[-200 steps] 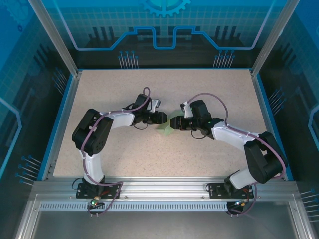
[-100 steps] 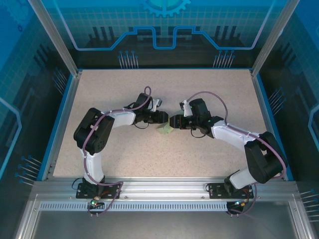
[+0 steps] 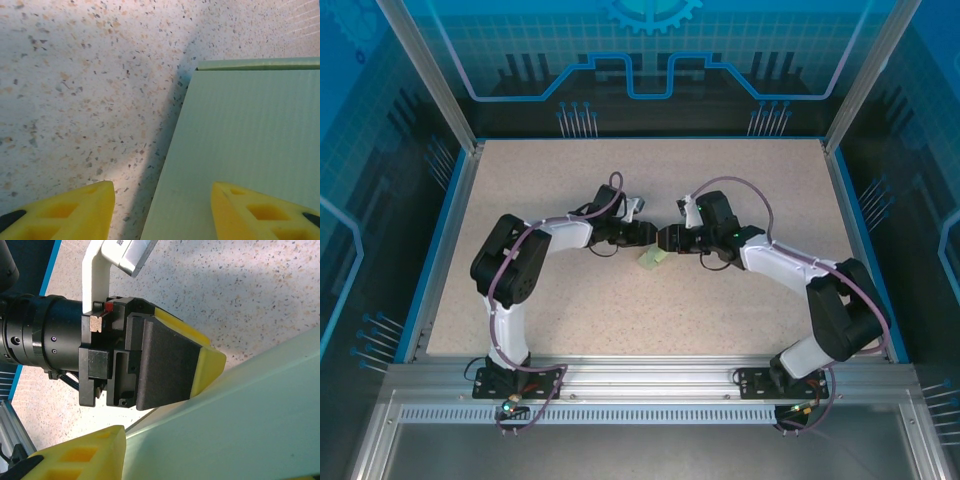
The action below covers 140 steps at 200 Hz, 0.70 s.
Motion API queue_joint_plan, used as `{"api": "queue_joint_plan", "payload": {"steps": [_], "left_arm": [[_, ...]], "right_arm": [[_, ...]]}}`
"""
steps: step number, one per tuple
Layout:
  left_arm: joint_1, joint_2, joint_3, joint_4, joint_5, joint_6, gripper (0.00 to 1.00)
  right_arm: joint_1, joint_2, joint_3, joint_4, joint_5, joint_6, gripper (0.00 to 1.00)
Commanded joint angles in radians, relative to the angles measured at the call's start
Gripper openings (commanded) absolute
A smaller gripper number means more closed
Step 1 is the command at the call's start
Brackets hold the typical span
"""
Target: Fold the paper box
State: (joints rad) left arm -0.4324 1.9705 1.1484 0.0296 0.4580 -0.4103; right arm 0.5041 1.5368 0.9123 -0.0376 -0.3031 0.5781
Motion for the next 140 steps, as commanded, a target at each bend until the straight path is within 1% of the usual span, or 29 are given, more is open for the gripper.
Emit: {"api": "queue_joint_plan", "payload": {"steps": [1, 39, 91, 106, 124, 140], "left_arm": [[-0.011, 0.019, 0.037, -0.045, 0.053, 0.036, 0.57], [0.02, 0.005, 0.06, -0.065, 0.042, 0.052, 0.62], [0.047, -0.061, 0.068, -0.084, -0.019, 0.072, 0.68], [0.053, -0.095, 0.042, -0.077, -0.071, 0.073, 0.69], [0.058, -0.168, -0.033, -0.044, -0.153, 0.061, 0.71], [0.06, -0.252, -0.115, -0.023, -0.251, 0.056, 0.73]], "right_arm": [[0.02, 0.042, 0.022, -0.033, 0.023, -0.029, 0.44], [0.023, 0.057, 0.029, -0.049, 0.04, -0.035, 0.44], [0.031, 0.068, 0.051, -0.077, 0.057, -0.043, 0.43], [0.033, 0.07, 0.056, -0.08, 0.06, -0.041, 0.43], [0.035, 0.074, 0.066, -0.088, 0.063, -0.042, 0.43], [0.038, 0.08, 0.078, -0.097, 0.065, -0.043, 0.43]]}}
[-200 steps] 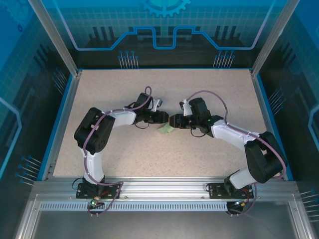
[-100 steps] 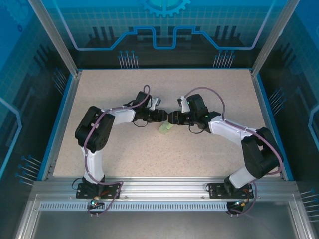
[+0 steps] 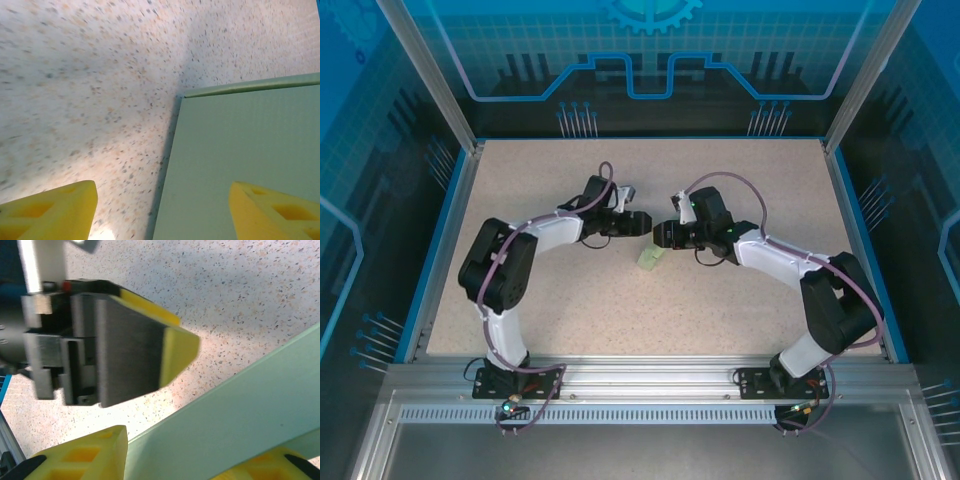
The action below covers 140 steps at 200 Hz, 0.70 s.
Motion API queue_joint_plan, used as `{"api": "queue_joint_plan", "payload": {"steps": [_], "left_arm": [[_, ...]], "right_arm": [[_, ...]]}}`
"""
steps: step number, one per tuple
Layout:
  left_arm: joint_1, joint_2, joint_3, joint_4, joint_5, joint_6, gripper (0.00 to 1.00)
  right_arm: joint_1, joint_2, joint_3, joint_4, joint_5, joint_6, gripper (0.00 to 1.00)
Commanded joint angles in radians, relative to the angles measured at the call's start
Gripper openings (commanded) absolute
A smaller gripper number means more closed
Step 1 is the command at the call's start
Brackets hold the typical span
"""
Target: Fold the paper box
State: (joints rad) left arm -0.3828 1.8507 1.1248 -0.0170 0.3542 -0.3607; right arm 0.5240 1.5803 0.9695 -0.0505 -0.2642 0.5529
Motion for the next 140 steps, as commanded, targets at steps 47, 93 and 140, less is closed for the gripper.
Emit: {"api": "queue_joint_plan", "payload": {"steps": [47, 93, 140], "left_arm": [[0.009, -0.442, -0.445, 0.21, -0.293, -0.025, 0.8], [-0.109, -0.629, -0.71, 0.542, -0.267, 0.107, 0.83], [-0.238, -0.497, -0.688, 0.717, -0.329, 0.278, 0.87]], "right_arm": [[0.024, 0.053, 0.046, -0.097, 0.031, -0.019, 0.43], [0.038, 0.085, 0.092, -0.119, 0.039, -0.02, 0.43], [0.045, 0.092, 0.109, -0.127, 0.045, -0.02, 0.43]]}}
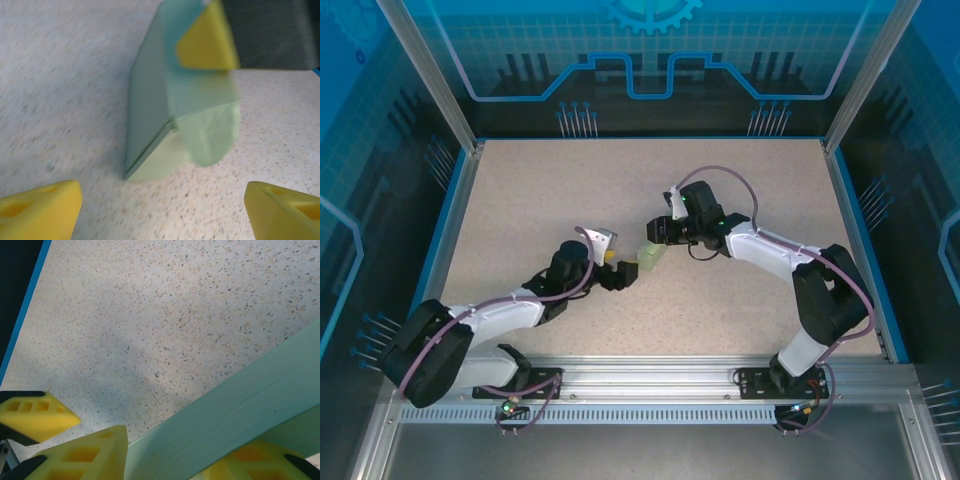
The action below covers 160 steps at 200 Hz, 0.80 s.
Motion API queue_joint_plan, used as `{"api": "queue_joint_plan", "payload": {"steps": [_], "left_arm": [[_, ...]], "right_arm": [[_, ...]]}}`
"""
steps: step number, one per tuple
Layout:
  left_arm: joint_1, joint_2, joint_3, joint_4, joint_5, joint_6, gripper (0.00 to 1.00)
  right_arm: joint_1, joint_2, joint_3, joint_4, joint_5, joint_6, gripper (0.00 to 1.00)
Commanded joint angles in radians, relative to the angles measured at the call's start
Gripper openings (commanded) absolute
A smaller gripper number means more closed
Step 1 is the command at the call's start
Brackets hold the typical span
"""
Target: Fold the paper box
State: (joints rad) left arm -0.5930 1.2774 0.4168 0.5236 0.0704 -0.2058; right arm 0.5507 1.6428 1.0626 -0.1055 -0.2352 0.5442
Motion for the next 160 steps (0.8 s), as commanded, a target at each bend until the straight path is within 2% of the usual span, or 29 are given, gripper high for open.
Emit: {"api": "queue_joint_plan", "payload": {"steps": [1, 33, 95, 160], "left_arm": [[-0.03, 0.08, 0.022, 0.179, -0.045, 0.127, 0.87], [-0.092, 0.201, 0.07, 0.264, -0.099, 0.215, 0.86], [-0.121, 0.367, 0.105, 0.438, -0.187, 0.265, 0.83], [-0.121, 0.419, 0.138, 0.43, -0.175, 0.302, 0.63]], "right_arm": [[0.018, 0.029, 0.016, -0.073, 0.016, -0.011, 0.43], [0.02, 0.027, 0.02, -0.079, 0.02, -0.013, 0.43], [0.019, 0.025, 0.03, -0.09, 0.021, -0.016, 0.43], [0.018, 0.017, 0.049, -0.104, 0.025, -0.022, 0.43]]}}
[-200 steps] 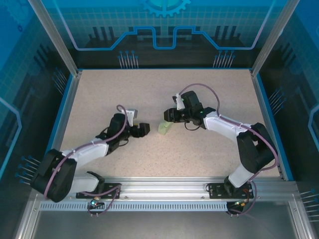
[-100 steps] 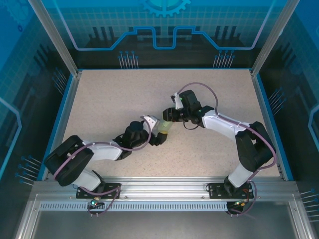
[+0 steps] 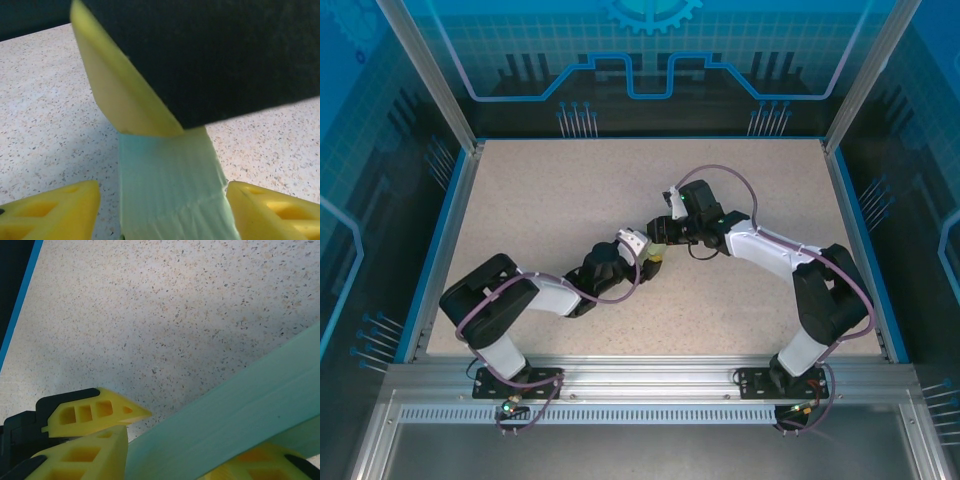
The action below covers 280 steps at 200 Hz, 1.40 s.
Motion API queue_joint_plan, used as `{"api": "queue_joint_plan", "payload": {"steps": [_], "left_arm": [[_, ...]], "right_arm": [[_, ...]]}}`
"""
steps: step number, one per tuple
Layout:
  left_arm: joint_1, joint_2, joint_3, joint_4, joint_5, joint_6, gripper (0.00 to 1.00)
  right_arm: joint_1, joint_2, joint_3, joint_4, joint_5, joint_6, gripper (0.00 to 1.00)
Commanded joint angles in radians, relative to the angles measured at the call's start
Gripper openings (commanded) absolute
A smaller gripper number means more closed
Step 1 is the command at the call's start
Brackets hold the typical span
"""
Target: Fold the paper box
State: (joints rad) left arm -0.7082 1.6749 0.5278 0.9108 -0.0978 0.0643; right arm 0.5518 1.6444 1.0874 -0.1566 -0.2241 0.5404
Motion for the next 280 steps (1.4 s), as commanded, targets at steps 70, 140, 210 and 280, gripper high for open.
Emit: {"api": "queue_joint_plan", "payload": {"steps": [70, 140, 210, 280], "left_arm": [[-0.003, 0.005, 0.001, 0.033, 0.014, 0.068, 0.44], [0.049, -0.065, 0.011, -0.072, 0.229, 0.102, 0.38], [0.127, -0.115, 0.006, -0.152, 0.403, 0.126, 0.37], [0.136, -0.123, -0.003, -0.15, 0.403, 0.131, 0.38]], "right_arm": [[-0.002, -0.066, 0.058, -0.099, 0.018, -0.058, 0.52], [-0.171, -0.284, 0.01, -0.188, -0.013, -0.35, 0.59], [-0.286, -0.253, -0.036, -0.153, -0.059, -0.807, 0.59], [-0.289, -0.125, 0.002, -0.212, -0.117, -1.141, 0.56]]}}
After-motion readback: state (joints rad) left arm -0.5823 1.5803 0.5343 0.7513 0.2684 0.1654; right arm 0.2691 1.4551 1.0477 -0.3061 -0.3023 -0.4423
